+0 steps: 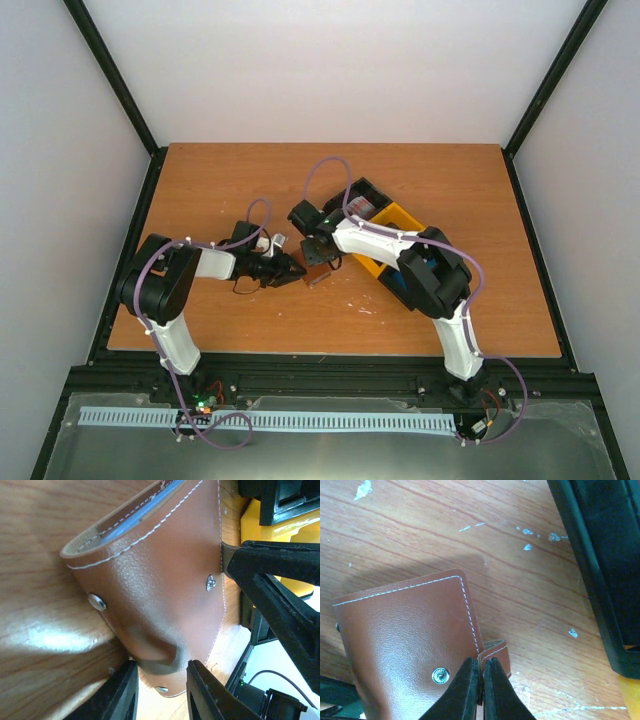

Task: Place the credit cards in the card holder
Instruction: Close the card holder at the center of the board.

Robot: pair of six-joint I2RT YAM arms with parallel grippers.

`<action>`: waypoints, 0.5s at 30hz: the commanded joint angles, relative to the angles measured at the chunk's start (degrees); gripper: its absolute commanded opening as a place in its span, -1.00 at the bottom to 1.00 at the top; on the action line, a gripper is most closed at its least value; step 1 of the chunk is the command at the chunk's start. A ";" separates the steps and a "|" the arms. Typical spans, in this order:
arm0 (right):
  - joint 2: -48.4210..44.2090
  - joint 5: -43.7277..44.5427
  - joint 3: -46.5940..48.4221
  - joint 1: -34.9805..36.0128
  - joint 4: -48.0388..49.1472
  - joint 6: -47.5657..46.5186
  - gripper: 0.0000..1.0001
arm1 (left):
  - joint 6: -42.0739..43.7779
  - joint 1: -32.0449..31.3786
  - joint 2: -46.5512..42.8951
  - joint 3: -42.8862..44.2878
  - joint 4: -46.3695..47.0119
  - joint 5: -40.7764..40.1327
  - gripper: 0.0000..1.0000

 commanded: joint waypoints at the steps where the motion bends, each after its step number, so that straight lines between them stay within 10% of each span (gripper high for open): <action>1: -3.61 -8.95 -3.12 -2.09 5.27 0.65 -0.94 | -0.97 -0.31 5.37 -4.59 -12.86 -13.55 -0.36; 15: -7.14 -26.98 -11.95 -8.83 15.78 -0.50 -0.94 | -4.11 -0.31 6.26 -5.51 -3.44 -17.31 -0.33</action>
